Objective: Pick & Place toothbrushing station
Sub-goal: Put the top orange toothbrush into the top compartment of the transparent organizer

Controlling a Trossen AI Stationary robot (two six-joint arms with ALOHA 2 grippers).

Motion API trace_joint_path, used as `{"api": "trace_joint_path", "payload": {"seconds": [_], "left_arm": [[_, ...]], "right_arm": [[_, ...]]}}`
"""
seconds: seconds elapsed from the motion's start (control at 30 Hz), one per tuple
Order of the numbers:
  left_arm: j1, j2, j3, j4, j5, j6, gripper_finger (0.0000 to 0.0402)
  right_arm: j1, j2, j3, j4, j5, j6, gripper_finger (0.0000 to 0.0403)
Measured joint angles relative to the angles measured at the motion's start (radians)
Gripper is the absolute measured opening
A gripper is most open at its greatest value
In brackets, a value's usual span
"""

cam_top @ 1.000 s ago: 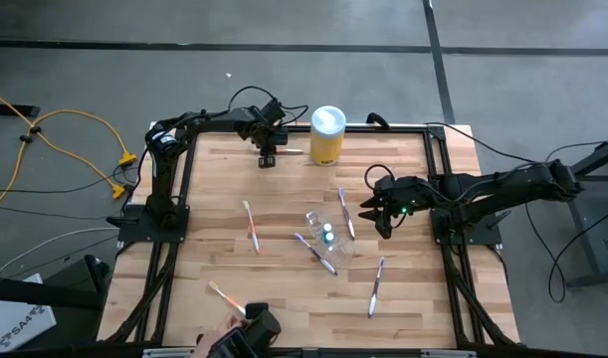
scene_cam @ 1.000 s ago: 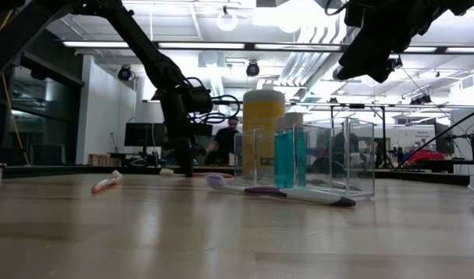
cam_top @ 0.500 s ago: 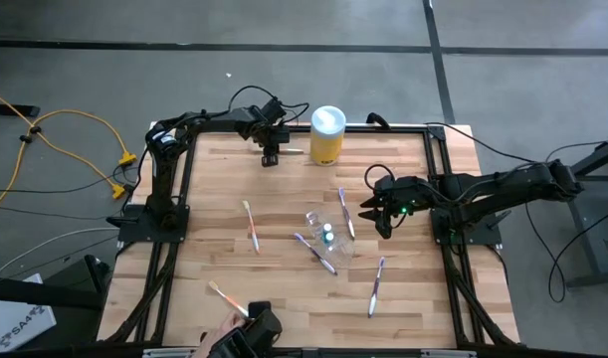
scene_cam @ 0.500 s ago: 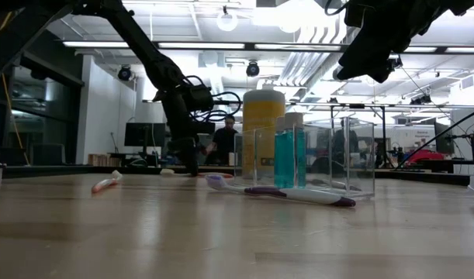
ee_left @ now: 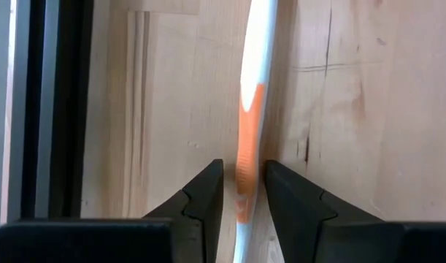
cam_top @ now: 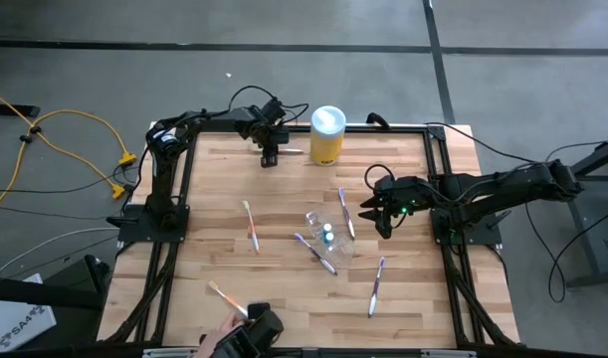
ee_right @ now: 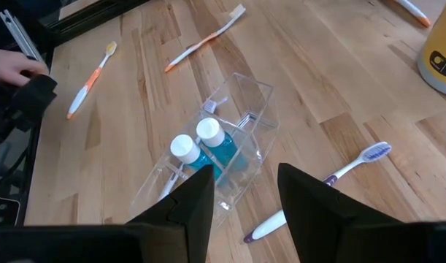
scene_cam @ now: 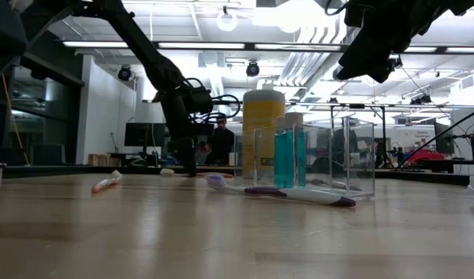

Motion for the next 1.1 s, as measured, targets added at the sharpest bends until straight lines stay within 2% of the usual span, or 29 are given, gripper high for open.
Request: {"api": "trace_joint_path", "payload": {"seconds": [0.23,0.53,1.1], "left_arm": [[0.002,0.008,-0.002,0.010,-0.031,-0.011,0.0086],[0.005,0.009,-0.003,0.013,-0.034,-0.041,0.0011],[0.005,-0.031,-0.005,-0.035,-0.050,-0.036,0.0005]], "right_arm": [[0.000,0.000,0.000,0.000,0.000,0.003,0.0144],[0.000,0.000,0.000,0.001,0.000,0.003,0.0144],[0.000,0.000,0.000,0.001,0.000,0.003,0.0144]]}}
